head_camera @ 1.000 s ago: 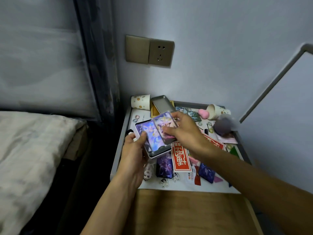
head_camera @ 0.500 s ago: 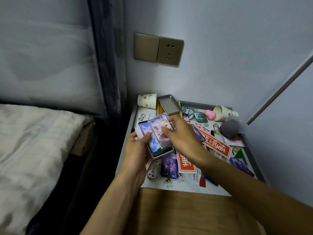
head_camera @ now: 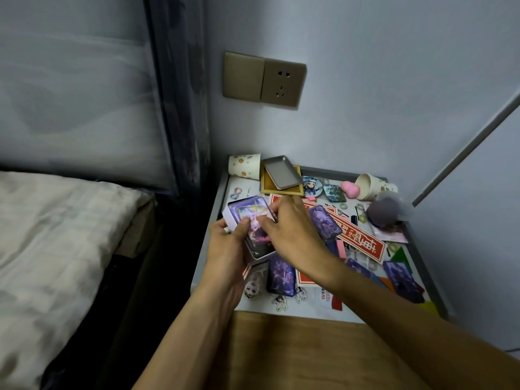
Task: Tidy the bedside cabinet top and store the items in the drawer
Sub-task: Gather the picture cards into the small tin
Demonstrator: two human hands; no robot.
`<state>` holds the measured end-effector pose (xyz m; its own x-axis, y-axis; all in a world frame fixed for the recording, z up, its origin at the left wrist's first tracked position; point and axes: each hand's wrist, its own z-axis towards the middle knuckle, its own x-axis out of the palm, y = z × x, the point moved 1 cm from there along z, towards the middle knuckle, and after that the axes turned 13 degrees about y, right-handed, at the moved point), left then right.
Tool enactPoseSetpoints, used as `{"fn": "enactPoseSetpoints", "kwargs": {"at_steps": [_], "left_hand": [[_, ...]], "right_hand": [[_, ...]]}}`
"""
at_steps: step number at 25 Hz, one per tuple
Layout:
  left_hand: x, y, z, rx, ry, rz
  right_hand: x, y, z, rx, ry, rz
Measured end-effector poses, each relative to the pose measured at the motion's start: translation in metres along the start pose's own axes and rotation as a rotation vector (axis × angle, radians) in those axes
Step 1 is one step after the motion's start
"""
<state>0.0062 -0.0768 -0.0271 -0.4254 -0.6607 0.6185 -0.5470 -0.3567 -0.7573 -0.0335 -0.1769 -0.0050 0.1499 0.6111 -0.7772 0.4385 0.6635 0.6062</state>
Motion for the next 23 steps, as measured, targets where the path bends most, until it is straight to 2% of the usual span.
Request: {"fn": "enactPoseSetpoints", "kwargs": {"at_steps": [7, 9, 12, 15, 19, 23], "left_hand": [[0.001, -0.002, -0.002, -0.055, 0.015, -0.002], [0.0, -0.005, -0.002, -0.066, 0.008, 0.004], [-0.005, -0.009, -0.001, -0.093, 0.022, 0.037], [-0.009, -0.01, 0.0, -0.141, 0.014, 0.061], [-0.008, -0.009, -0.001, -0.169, 0.008, 0.06], [-0.008, -0.011, -0.003, -0.181, 0.002, 0.069]], "right_hand": [[-0.002, -0.007, -0.005, -0.091, -0.007, -0.058], [-0.008, -0.007, -0.005, -0.203, 0.013, -0.085], [-0.027, -0.01, 0.0, -0.385, 0.164, -0.193], [-0.036, -0.011, 0.007, -0.418, 0.338, -0.374], [-0.032, -0.009, 0.012, -0.469, 0.38, -0.442], [-0.027, -0.013, 0.014, -0.476, 0.375, -0.403]]}}
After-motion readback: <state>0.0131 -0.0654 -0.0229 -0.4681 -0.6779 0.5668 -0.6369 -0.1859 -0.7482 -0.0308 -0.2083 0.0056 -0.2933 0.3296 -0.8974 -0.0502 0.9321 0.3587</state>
